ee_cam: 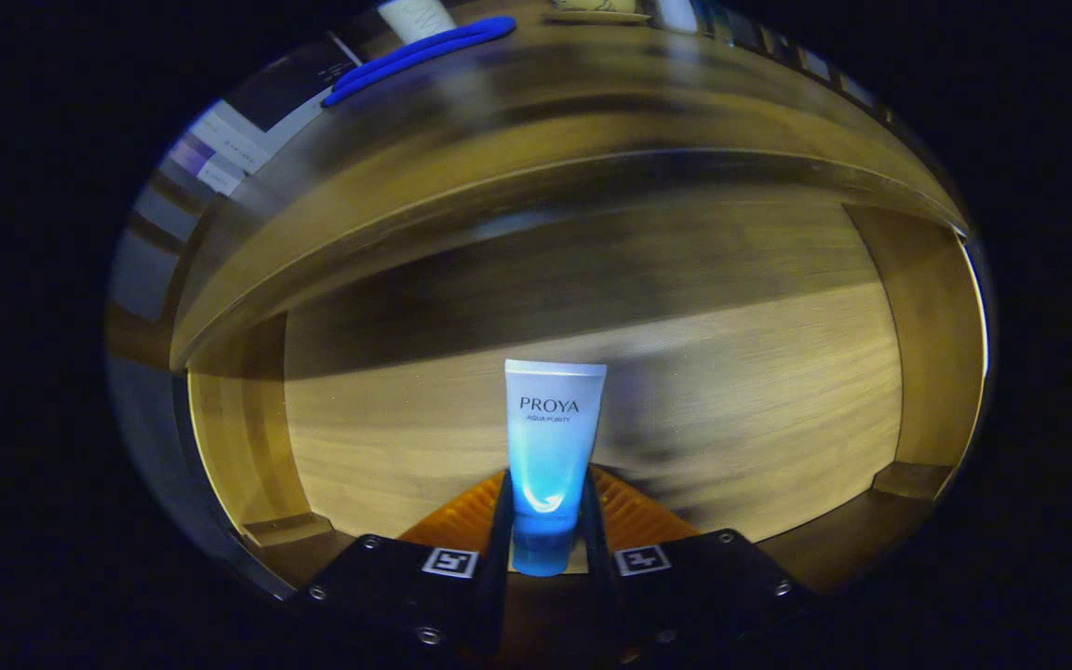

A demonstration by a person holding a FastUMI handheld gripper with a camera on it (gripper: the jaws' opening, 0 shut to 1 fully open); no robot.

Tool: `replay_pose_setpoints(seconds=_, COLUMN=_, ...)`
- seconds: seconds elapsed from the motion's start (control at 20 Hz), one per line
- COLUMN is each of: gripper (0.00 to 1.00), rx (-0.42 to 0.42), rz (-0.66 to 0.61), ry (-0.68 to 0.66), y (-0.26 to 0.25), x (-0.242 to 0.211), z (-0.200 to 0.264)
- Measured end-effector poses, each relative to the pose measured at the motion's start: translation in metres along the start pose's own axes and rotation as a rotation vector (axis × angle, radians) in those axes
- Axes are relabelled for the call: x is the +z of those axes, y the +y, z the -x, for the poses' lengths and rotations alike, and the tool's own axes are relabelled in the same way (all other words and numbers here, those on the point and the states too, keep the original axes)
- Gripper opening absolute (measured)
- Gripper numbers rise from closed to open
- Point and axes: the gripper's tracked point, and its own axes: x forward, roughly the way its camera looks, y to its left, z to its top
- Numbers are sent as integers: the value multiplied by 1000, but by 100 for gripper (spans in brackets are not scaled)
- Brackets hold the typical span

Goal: Pull open the drawer, take out the items inside it, and place them on the countertop above the cabinet.

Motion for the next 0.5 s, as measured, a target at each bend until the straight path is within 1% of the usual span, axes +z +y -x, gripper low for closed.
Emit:
replay_pose_setpoints(seconds=0.05, gripper=34, rx=4, rz=-1, ry=-14, y=-2, x=1, z=3)
replay_pose_setpoints(seconds=0.2, gripper=30, rx=14, rz=2, ry=-59, y=-8, x=5, z=11)
replay_pose_setpoints(seconds=0.35, gripper=30, rx=56, rz=28, ry=-135, y=-3, x=17, z=31)
replay_pose_setpoints(seconds=0.5, gripper=30, rx=87, rz=94, ry=-189, y=-1, x=24, z=54)
